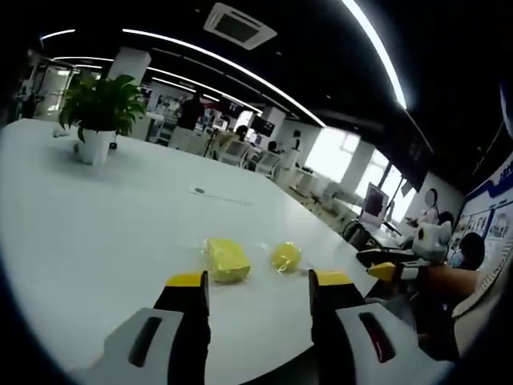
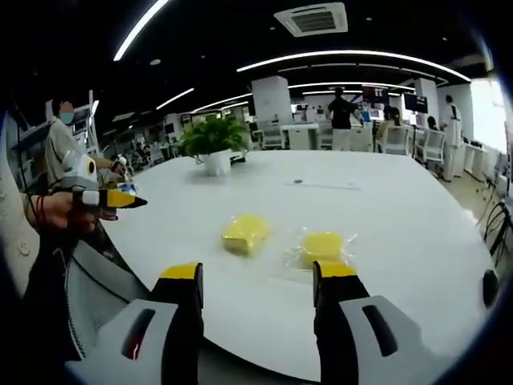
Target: Compare the silicone blocks by pressing each to a similar depth, holding the contact briefly, and releasing to observe deformation and rebound differences across the visible hardness samples.
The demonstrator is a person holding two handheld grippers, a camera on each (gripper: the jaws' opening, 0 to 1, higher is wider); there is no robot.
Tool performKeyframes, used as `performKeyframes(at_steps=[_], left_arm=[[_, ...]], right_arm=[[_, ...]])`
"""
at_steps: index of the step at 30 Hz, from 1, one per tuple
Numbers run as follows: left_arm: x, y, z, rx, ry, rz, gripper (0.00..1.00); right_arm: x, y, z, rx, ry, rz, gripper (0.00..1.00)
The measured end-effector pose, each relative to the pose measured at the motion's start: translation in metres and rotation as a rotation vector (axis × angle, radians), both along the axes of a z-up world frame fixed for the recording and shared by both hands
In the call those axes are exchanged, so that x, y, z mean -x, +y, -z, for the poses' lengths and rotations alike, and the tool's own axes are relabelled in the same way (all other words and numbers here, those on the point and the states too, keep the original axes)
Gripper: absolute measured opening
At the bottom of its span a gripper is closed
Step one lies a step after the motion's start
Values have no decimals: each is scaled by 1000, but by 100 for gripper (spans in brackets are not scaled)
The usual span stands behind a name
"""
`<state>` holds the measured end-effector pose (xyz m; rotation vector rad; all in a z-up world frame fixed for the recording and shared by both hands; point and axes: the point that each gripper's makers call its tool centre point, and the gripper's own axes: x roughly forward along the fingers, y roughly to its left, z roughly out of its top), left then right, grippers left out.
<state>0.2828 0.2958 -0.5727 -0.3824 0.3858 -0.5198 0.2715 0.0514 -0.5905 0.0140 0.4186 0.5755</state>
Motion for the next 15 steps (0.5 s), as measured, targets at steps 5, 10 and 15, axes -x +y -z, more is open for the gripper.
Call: performKeyframes(at_steps=[5, 10, 15], left_arm=[[1, -2, -1, -18, 2, 4, 50], [1, -2, -2, -56, -11, 13, 51], [0, -4, -1, -54, -7, 19, 52]], right_arm=[[-1, 0, -1, -7, -3, 2, 52], [0, -1, 1, -13, 3, 6, 52], [1, -1, 3, -15, 7, 6, 52]])
